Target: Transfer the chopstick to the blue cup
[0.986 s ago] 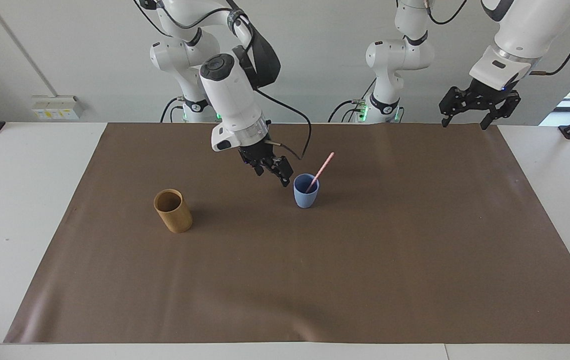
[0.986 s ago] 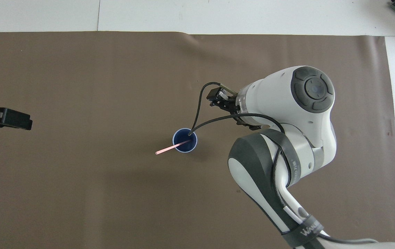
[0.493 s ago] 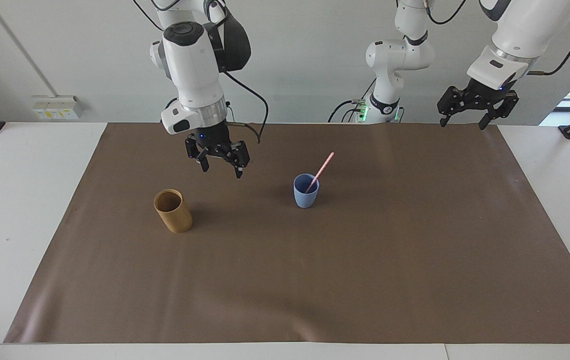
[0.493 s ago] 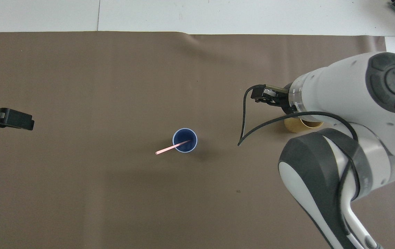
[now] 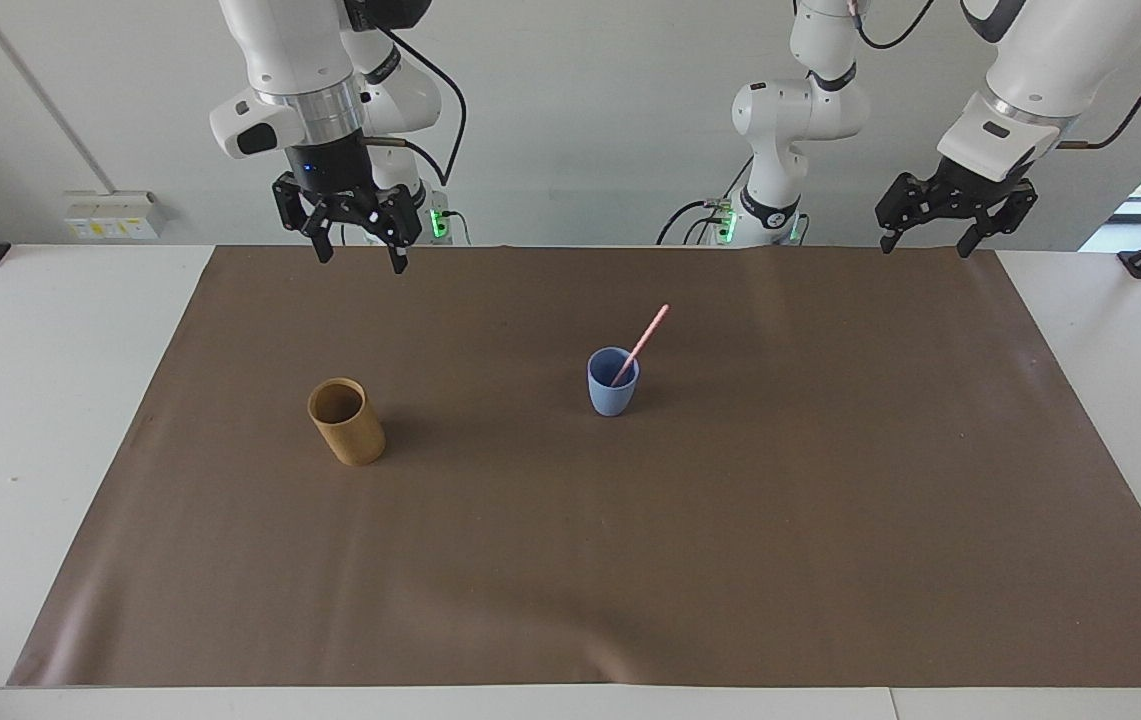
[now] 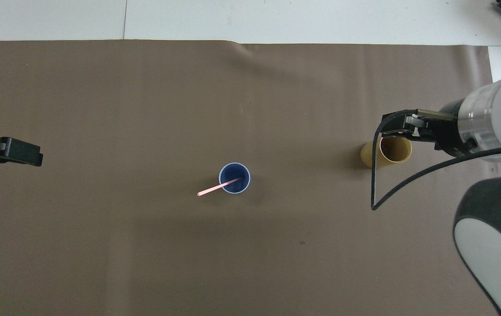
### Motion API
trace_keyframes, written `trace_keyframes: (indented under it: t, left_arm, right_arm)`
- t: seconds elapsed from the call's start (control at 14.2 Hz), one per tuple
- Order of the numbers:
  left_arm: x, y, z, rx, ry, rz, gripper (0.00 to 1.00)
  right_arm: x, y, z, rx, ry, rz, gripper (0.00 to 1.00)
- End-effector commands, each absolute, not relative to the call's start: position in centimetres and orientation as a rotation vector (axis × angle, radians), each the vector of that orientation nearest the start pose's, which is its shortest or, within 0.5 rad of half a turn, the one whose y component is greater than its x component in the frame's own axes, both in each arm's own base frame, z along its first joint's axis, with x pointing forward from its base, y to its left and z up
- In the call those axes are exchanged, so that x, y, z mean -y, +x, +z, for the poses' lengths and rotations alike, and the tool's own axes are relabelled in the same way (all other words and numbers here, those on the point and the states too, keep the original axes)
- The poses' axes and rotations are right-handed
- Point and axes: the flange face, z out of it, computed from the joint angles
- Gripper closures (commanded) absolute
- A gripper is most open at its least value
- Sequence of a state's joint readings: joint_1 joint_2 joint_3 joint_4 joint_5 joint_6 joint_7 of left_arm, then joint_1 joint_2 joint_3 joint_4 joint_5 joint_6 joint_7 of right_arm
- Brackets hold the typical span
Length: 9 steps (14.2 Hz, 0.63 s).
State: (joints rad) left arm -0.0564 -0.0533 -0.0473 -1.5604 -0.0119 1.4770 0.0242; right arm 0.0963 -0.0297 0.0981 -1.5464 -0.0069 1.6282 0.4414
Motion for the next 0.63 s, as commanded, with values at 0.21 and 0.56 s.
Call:
trace_keyframes:
  t: [0.21,0.56]
  left_arm:
    - [5.7,52.0,65.6,-0.187,-3.165,0.044,0.00]
    - [5.5,52.0,65.5,-0.187,-3.165,0.051,0.00]
  right_arm:
    - [-3.4,52.4,68.7,-0.412,-3.122,-0.108,0.00]
    - [1.2,52.2,66.4,-0.381,-3.137,-0.041,0.00]
